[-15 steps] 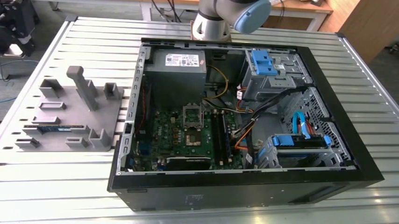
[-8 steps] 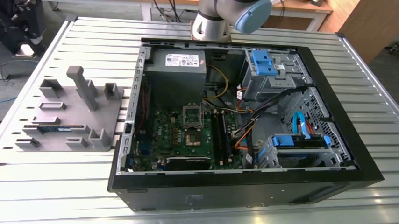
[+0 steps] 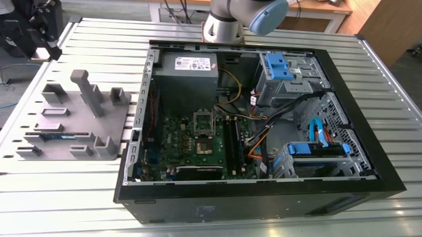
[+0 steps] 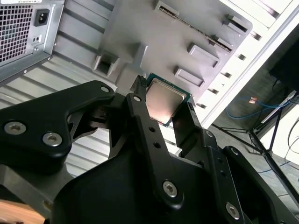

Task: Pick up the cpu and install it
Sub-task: 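Pick up the cpu and move it towards the insertion slot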

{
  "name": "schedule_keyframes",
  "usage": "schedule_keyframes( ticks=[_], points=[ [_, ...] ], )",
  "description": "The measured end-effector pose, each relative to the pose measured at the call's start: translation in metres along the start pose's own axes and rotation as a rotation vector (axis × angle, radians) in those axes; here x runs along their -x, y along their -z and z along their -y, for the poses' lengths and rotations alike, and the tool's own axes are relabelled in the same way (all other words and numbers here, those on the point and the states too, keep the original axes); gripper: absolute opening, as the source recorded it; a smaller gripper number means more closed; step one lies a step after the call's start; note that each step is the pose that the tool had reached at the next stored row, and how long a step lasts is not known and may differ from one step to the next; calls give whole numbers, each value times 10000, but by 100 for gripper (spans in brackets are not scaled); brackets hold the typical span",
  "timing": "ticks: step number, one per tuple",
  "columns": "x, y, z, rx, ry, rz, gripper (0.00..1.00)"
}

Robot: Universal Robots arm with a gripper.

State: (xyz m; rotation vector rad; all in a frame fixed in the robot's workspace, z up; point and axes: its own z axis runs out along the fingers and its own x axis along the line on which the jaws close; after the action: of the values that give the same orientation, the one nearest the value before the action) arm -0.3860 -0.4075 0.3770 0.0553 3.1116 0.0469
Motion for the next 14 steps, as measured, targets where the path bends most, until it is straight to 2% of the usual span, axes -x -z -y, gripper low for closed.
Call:
schedule_keyframes(
  ticks=[8,14],
  points=[
    [222,-6,-8,-1,0,-6,47],
    [417,-12,-15,-1,1,-14,47]
  ],
)
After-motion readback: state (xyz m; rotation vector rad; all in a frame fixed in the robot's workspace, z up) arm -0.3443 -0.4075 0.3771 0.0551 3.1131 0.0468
